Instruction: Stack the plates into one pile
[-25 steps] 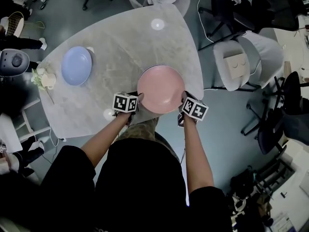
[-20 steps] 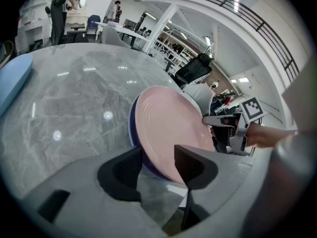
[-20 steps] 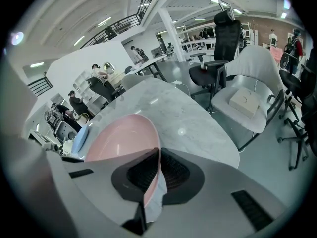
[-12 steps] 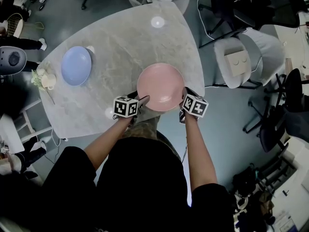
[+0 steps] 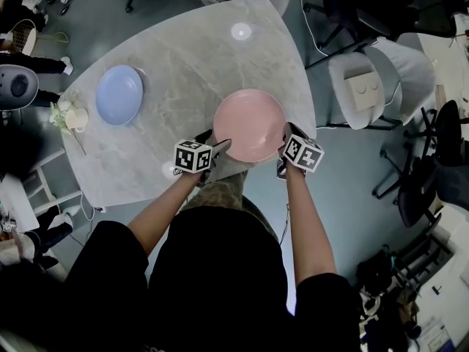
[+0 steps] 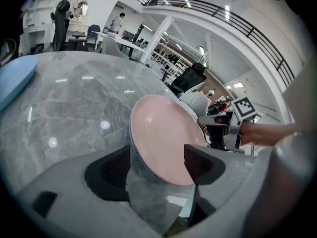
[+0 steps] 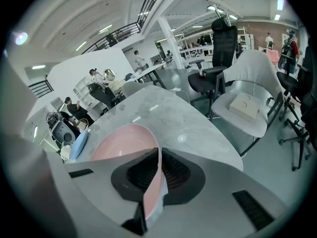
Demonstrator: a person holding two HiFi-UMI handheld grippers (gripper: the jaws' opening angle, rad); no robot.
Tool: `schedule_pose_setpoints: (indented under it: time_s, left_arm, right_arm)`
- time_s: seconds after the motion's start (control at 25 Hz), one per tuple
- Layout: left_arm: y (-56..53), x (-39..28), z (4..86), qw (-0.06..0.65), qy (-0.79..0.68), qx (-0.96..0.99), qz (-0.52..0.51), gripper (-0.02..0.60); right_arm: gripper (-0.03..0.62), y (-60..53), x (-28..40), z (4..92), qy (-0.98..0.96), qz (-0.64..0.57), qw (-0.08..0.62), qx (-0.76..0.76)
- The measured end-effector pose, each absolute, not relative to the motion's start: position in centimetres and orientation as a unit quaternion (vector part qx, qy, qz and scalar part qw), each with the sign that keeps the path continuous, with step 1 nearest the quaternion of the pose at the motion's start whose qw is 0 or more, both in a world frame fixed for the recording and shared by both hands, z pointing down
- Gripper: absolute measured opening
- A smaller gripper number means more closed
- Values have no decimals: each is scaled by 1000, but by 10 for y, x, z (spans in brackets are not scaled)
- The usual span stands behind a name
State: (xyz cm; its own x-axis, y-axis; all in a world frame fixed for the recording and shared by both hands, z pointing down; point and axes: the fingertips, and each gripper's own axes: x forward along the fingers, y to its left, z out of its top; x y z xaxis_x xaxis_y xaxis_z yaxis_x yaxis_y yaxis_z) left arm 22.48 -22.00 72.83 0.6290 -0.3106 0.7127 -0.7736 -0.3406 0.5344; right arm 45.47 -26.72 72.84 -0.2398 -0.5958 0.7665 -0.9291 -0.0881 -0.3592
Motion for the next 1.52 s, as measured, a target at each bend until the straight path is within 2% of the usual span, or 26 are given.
schedule_pose_setpoints:
  time_s: [0.2, 0.36, 0.4, 0.44, 0.48, 0.56, 0.68, 0.88, 0.96, 1.2, 1.52]
  left_arm:
    - [-235, 220, 740, 471, -385, 758, 237, 337]
    - [-237, 221, 753, 497, -384, 743, 231, 332]
    - [-238, 220, 754, 503, -388, 739, 226, 295]
    - [-240, 217, 755, 506, -392, 735, 223, 218]
    - [-240, 216, 757, 507, -395, 733, 223, 182]
    - [-239, 215, 763, 511, -394, 729, 230, 173]
    - [-238, 218, 770, 518, -389, 724, 237, 123]
    - [-239, 218, 775, 532, -383, 721, 225, 117]
    - [-242, 220, 774, 539, -377, 721, 217, 109]
    - [-241, 215, 761, 539, -372, 726, 209, 97]
    - [-213, 203, 724, 523, -380, 737, 197, 95]
  right_arm:
    - [32, -268, 451, 725, -670, 437, 191, 568]
    - [82, -263, 451, 733, -675, 446, 202, 552]
    - [92, -262, 447, 736, -679, 454, 201, 541]
    - [95, -261, 443, 739, -682, 458, 203, 533]
    - [94, -260, 442, 742, -683, 457, 209, 530]
    - [94, -260, 445, 746, -678, 447, 223, 539]
    - [92, -261, 446, 750, -678, 449, 221, 538]
    - [81, -257, 442, 764, -677, 471, 227, 518]
    - [49, -258, 442, 765, -673, 483, 219, 516]
    - [44, -246, 436, 759, -661, 509, 217, 507]
    - [43, -218, 425, 721, -683, 486, 195, 509]
